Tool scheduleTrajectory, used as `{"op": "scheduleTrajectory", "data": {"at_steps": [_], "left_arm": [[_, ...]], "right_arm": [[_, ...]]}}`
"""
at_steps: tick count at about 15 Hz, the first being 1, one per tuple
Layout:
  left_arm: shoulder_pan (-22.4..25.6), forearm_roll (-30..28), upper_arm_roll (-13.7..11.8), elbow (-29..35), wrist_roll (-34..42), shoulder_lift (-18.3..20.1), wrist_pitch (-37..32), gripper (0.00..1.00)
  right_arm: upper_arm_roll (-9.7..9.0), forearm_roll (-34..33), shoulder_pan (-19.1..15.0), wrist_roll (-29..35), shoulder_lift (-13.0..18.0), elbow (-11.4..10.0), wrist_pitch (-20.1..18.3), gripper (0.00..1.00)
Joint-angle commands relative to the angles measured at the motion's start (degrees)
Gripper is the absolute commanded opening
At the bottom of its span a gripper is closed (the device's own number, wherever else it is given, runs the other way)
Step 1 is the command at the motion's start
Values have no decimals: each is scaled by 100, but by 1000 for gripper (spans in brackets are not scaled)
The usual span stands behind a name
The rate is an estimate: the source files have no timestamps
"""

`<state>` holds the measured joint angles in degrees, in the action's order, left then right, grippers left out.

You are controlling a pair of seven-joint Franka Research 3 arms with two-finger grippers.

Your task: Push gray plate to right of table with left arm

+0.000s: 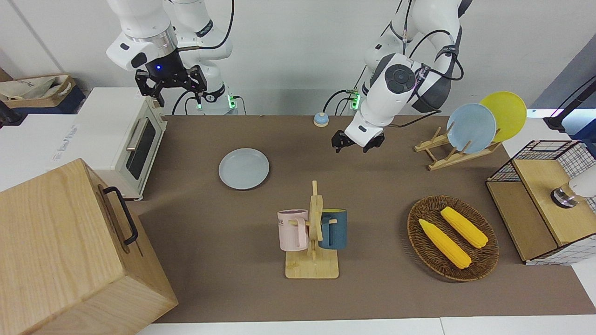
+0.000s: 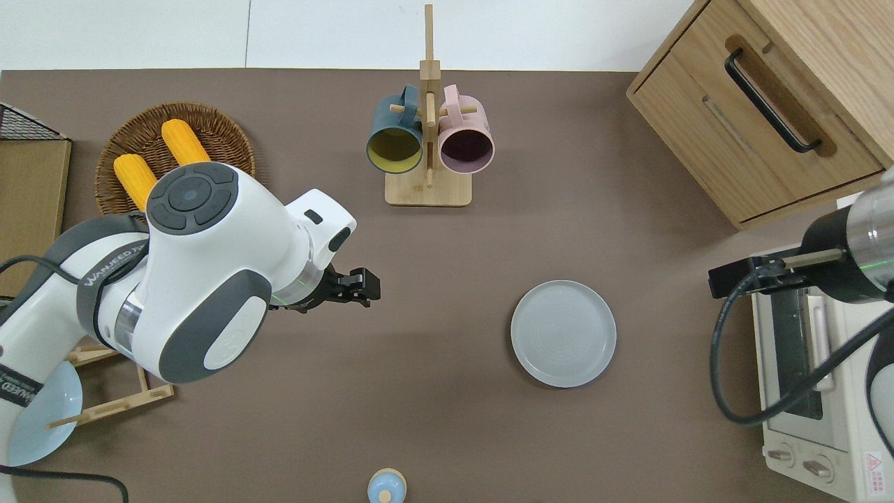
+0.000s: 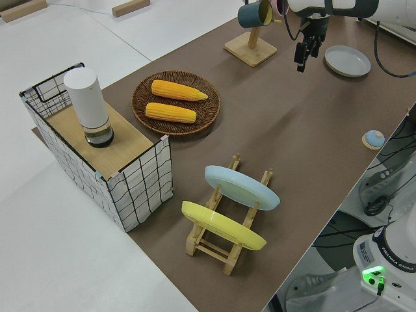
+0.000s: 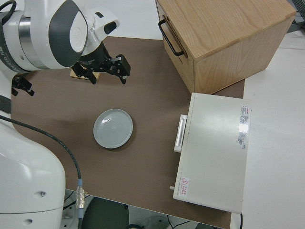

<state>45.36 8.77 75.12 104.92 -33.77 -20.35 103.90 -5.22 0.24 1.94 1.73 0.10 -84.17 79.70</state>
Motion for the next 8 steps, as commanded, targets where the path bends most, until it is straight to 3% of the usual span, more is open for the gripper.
{"op": "scheduleTrajectory", "data": {"at_steps": [1,8], "left_arm": [[26,54,38,55,-59,84,-27,991],[52,704,73,55,-595,93,-62,991]], "right_arm": [[-32,55,-62,-15,43,5,-69,983],[-32,46,-62,-15,43,-3,-69,983]]}}
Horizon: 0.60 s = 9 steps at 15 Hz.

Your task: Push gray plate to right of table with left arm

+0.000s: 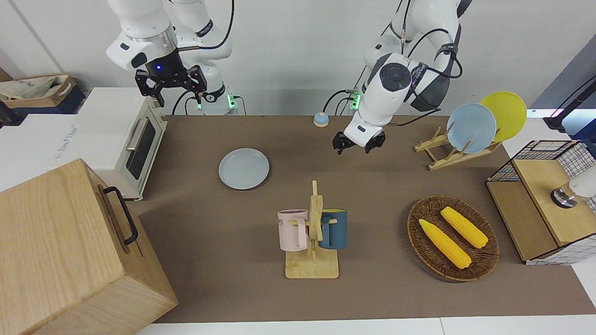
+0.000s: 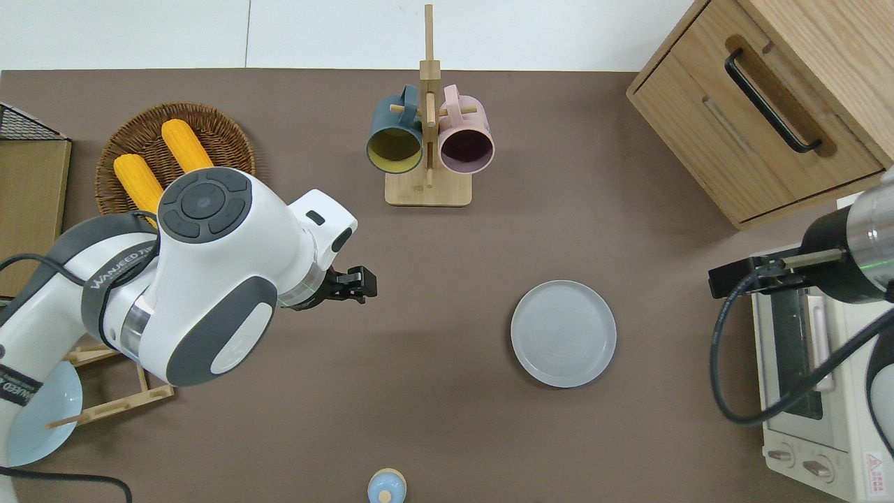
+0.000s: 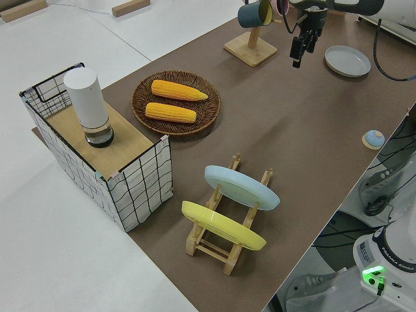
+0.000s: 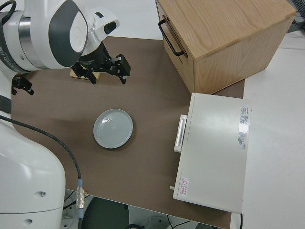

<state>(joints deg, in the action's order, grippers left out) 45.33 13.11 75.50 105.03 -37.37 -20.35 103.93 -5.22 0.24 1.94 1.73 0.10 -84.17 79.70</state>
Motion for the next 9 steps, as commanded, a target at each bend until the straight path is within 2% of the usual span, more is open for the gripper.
{"op": "scheduleTrajectory", "data": {"at_steps": [1,4,7,9], "left_arm": [[72,279,26,35,-253,93,-75,991],[73,288,-53,26,-192,102,-110,991],[-76,376,-369,-192,36,128,-487,989],[-286,333,-702,-552,282,137,-785,989]], "right_arm": [[-23,55,-62,-15,43,5,-69,983],[-32,46,-62,-15,43,5,-69,983],[-32,46,-62,-15,43,-3,-69,983],[-32,46,-62,-6,43,-3,-69,983]]}}
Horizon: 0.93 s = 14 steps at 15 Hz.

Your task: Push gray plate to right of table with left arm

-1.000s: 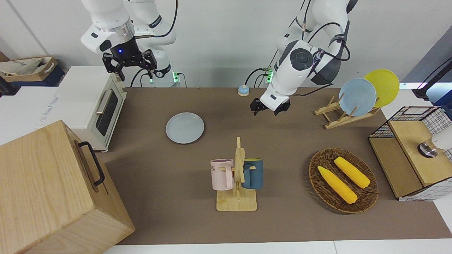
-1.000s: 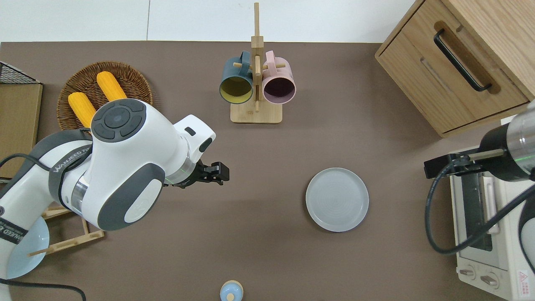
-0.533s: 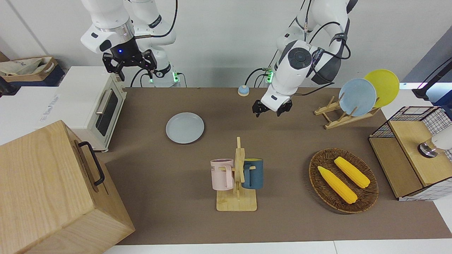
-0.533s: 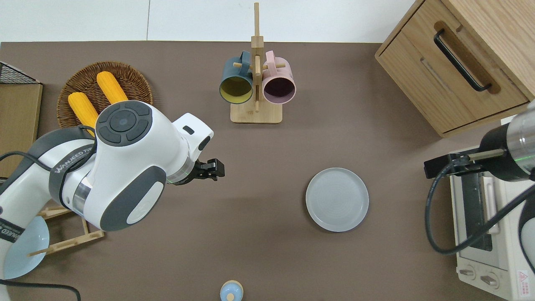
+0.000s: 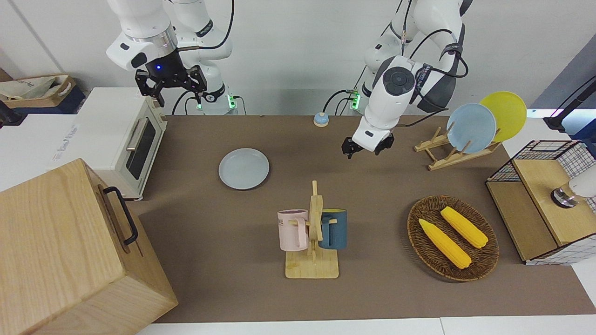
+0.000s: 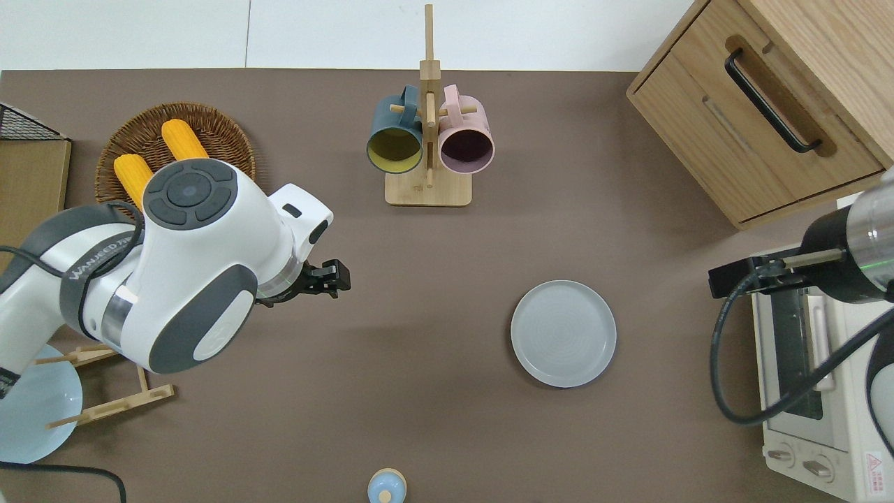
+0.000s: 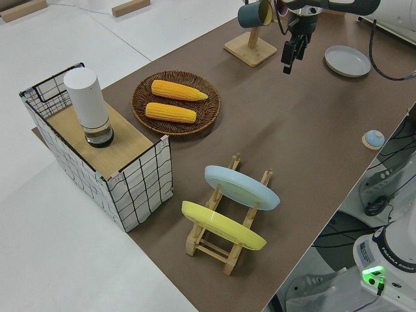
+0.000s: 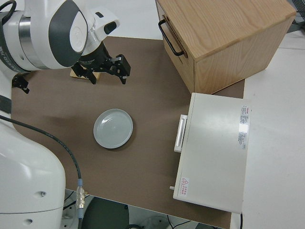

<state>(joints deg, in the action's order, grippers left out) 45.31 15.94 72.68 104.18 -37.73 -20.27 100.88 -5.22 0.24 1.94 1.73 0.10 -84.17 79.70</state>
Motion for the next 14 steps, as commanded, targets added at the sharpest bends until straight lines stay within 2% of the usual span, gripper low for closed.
{"op": "scheduleTrajectory", "data": {"at_steps": [1,4,6,10,14], "left_arm": [[-451,32,-621,-634,414,137,-620,989],[-733,6,-1149,-899,818,286,-832,989],[-865,-256,-1553,-1031,1187,523,-973,989],[-1699,-846,-3072,-1031,1908,1164,-1035,989],[-2174,-1039,-4057,-1040,2593,1534,-1289,991]], "right_arm": [[-32,46,-62,-6,43,5,-69,983],[-32,46,-62,-15,43,6,-69,983],[-32,46,-62,-15,43,5,-69,983],[-32,55,-62,-15,43,-3,-69,983],[-23,46,-62,-6,43,-3,-69,983]]}}
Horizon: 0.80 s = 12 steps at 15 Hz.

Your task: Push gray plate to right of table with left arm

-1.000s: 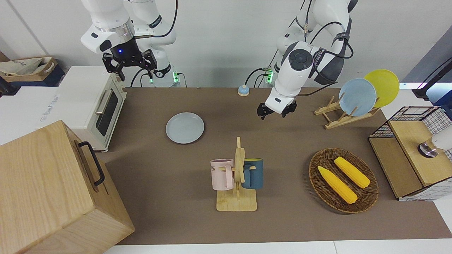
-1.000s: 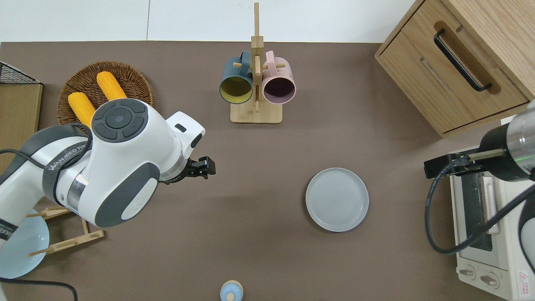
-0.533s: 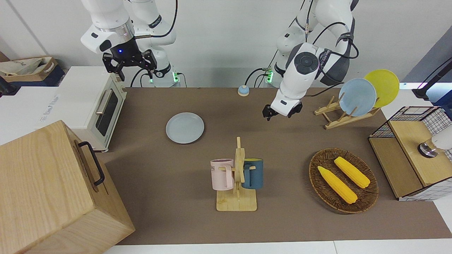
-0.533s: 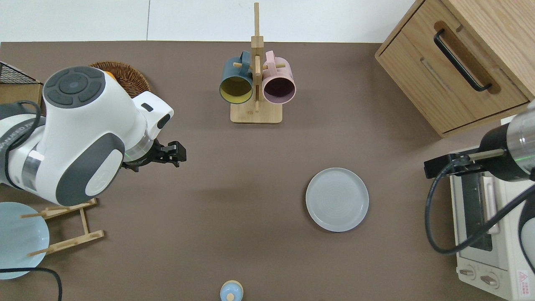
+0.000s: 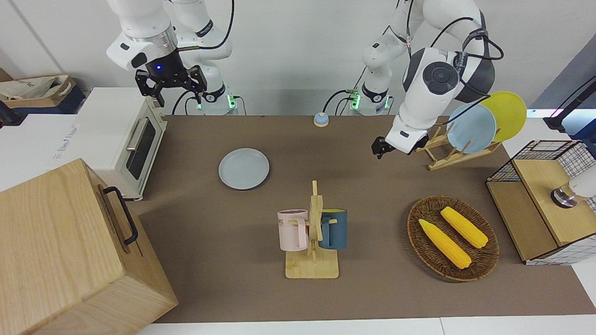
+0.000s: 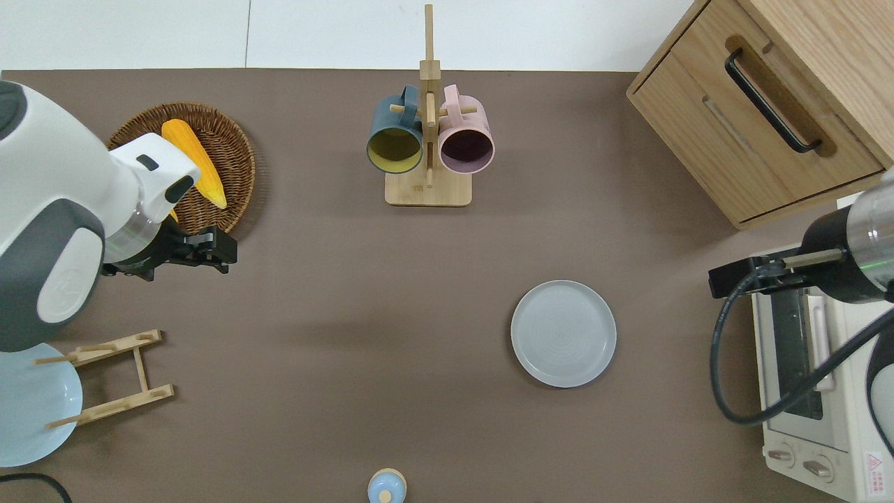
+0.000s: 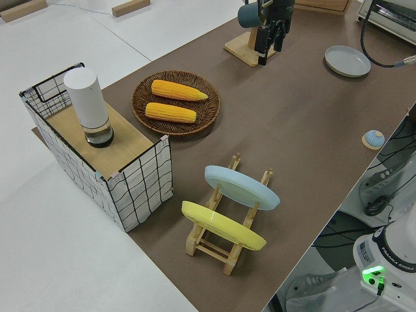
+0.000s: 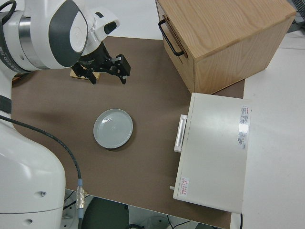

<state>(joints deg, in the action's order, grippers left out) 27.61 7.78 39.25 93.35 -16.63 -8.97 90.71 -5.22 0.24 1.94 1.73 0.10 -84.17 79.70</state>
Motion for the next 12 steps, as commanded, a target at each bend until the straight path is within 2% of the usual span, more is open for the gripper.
{"op": "scheduleTrajectory", "data": {"at_steps": [1,4,7,8,10,12], "left_arm": [[-579,-250,-1022,34,633,509,-308,991],[-1107,-268,-1893,-9,1169,746,-343,991],[-1266,-724,-2526,-237,1774,826,-571,993],[-1449,-942,-2937,-412,2107,826,-737,993],[-1766,-1164,-3562,-537,2417,835,-888,993],[-2056,-1191,-3915,-616,2559,853,-1046,993]], "right_arm": [[-32,46,-62,-14,43,-3,-69,983],[-23,46,-62,-14,43,-3,-69,983],[-23,46,-62,-6,43,5,-69,983],[-32,46,-62,-6,43,-3,-69,983],[-32,46,-62,-15,43,5,-69,983],[-23,46,-62,-14,43,5,-69,983]]}}
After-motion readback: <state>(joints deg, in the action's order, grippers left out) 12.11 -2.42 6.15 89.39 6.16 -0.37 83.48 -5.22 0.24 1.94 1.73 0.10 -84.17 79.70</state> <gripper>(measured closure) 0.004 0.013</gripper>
